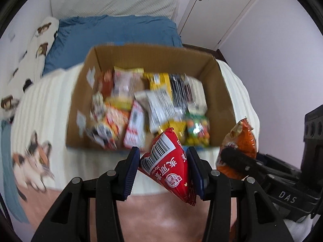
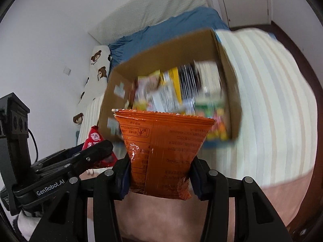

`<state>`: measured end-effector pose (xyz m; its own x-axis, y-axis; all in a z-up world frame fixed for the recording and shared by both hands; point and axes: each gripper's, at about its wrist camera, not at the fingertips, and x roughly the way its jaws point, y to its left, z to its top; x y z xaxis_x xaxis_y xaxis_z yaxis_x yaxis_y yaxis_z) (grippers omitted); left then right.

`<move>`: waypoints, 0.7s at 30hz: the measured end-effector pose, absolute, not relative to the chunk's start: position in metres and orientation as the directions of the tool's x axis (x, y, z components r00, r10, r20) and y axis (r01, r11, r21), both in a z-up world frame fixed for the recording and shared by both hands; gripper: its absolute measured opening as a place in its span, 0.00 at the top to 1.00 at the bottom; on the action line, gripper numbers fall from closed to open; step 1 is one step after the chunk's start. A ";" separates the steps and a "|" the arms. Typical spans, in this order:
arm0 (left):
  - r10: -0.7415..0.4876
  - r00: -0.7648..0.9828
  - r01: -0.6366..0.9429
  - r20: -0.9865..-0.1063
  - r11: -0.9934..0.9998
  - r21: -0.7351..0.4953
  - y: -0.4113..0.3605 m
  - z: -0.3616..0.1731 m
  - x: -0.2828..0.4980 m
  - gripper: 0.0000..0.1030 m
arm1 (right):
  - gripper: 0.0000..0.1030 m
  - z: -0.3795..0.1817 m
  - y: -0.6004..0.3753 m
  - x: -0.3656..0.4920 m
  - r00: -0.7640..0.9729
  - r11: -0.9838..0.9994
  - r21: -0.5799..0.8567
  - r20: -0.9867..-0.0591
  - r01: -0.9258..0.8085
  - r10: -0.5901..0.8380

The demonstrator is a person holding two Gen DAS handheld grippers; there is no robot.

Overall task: Organize snacks
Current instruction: 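Lift both packets up over the cardboard box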

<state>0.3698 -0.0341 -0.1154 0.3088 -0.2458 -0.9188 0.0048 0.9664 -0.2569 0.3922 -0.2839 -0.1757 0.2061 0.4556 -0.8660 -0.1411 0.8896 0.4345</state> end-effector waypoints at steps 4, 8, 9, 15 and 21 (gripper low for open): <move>-0.204 0.281 0.001 -0.938 0.977 -0.212 -0.026 -0.127 0.415 0.56 | 0.51 -0.172 -0.264 0.436 0.207 0.908 0.387 -0.886 -0.160 0.414; -0.167 0.215 -0.017 -0.962 0.985 -0.174 -0.008 -0.155 0.458 0.56 | 0.51 -0.188 -0.251 0.484 0.177 0.928 0.339 -0.915 -0.157 0.364; -0.151 0.201 -0.024 -0.968 0.987 -0.159 -0.003 -0.163 0.470 0.56 | 0.51 -0.195 -0.249 0.499 0.169 0.934 0.325 -0.922 -0.148 0.348; -0.115 0.102 -0.023 -0.988 0.993 -0.118 0.010 -0.209 0.515 0.56 | 0.51 -0.226 -0.244 0.545 0.118 0.952 0.276 -0.950 -0.129 0.291; -0.100 0.039 -0.001 -0.994 0.995 -0.100 0.007 -0.234 0.535 0.54 | 0.51 -0.254 -0.235 0.574 0.085 0.969 0.214 -0.970 -0.127 0.226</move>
